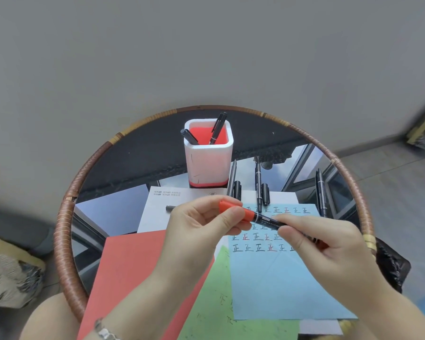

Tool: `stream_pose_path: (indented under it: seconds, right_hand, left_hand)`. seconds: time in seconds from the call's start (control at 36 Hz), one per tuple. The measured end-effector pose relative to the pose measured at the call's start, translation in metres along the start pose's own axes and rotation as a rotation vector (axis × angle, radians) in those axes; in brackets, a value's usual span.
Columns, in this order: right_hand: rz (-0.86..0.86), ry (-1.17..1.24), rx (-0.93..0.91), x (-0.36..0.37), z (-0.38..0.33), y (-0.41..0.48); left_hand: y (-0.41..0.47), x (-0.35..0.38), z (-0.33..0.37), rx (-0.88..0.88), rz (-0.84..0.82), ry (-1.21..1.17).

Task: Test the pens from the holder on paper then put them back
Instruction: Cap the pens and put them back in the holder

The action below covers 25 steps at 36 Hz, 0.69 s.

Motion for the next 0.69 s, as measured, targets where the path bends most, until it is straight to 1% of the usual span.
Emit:
stream_pose_path:
  seconds: [0.14,0.17,0.25,0.28,0.31,0.36,0.44,0.5,0.58,0.64,0.69]
  right_hand:
    - [-0.008,0.274,0.105,-0.001,0.010,0.001]
    - [-0.029,0.334,0.131,0.001,0.013,0.002]
    - [-0.130,0.666,0.284,0.017,0.030,0.000]
    - [-0.166,0.735,0.339,0.023,0.033,-0.002]
    - [-0.186,0.751,0.377,0.026,0.035,-0.003]
    - [-0.156,0.657,0.408,0.024,0.037,-0.004]
    - [-0.096,0.339,0.380,0.013,0.043,-0.005]
    - [-0.075,0.181,0.388,0.003,0.048,-0.005]
    - [0.032,-0.123,0.398,-0.026,0.064,-0.006]
    - [0.146,-0.274,0.451,-0.052,0.079,-0.011]
    - [0.191,-0.416,0.545,-0.070,0.097,-0.016]
  left_hand:
    - [0.003,0.003,0.013,0.123,-0.049,0.022]
    - [0.003,0.004,0.015,0.142,-0.060,0.025]
    - [0.004,0.009,0.019,0.168,-0.103,0.018]
    - [0.005,0.011,0.019,0.160,-0.109,0.025]
    - [0.007,0.012,0.017,0.144,-0.096,0.034]
    - [0.010,0.008,0.004,0.071,-0.014,0.044]
    - [0.013,0.007,-0.024,-0.077,0.105,0.015]
    - [0.013,0.009,-0.037,-0.142,0.149,-0.033]
    - [0.015,0.009,-0.041,-0.156,0.210,-0.067]
    - [0.016,0.008,-0.040,-0.144,0.226,-0.065]
    - [0.017,0.007,-0.038,-0.138,0.231,-0.044]
Point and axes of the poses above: each hand's wrist, its own y-axis towards the middle knuckle, its own x-axis out of the palm, z = x × y, the point moved 10 cm from there along y, towards the middle knuckle, and after that the axes turned 12 degrees about -z, right-handed, at the moved point
